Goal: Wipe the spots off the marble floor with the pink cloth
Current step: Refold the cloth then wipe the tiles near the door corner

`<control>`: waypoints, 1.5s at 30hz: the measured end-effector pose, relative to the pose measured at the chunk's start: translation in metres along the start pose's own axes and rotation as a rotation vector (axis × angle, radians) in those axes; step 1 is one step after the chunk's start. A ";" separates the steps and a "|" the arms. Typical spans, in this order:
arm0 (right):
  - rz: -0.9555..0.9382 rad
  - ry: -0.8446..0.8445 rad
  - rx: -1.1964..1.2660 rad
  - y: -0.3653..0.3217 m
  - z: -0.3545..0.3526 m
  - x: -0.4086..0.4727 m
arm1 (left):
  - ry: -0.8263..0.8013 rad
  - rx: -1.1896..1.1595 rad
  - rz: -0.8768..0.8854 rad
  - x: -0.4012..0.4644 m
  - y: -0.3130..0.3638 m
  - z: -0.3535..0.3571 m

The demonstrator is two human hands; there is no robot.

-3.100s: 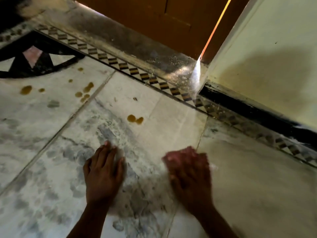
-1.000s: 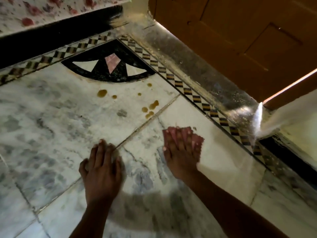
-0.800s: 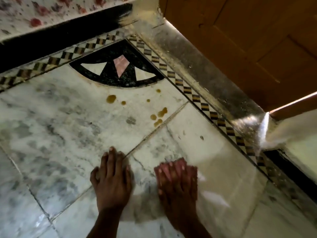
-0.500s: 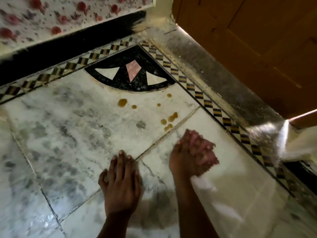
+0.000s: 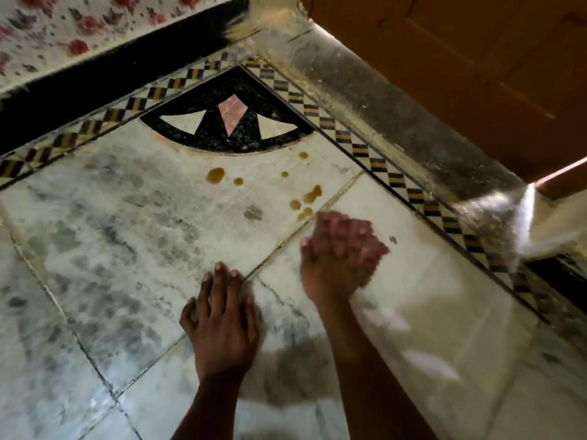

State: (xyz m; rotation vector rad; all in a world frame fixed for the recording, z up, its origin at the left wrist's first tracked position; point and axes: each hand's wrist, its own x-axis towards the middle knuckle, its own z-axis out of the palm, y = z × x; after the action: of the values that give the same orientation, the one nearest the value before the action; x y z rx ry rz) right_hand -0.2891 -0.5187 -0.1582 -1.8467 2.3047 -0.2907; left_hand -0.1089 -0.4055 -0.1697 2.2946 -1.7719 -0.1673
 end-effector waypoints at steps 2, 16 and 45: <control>-0.253 -0.025 -0.055 0.001 -0.002 -0.050 | -0.004 0.006 -0.012 -0.001 0.002 -0.002; -0.081 -0.132 -0.138 0.049 -0.013 0.008 | 0.014 0.001 -0.009 0.000 0.005 -0.006; -0.036 -0.037 0.819 0.022 -0.086 -0.060 | 0.037 0.012 -0.013 0.000 0.005 -0.006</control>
State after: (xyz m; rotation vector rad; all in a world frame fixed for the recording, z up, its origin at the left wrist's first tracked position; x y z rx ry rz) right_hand -0.3189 -0.4522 -0.0795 -1.4309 1.7144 -1.0102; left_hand -0.1124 -0.4063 -0.1625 2.3028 -1.7449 -0.1162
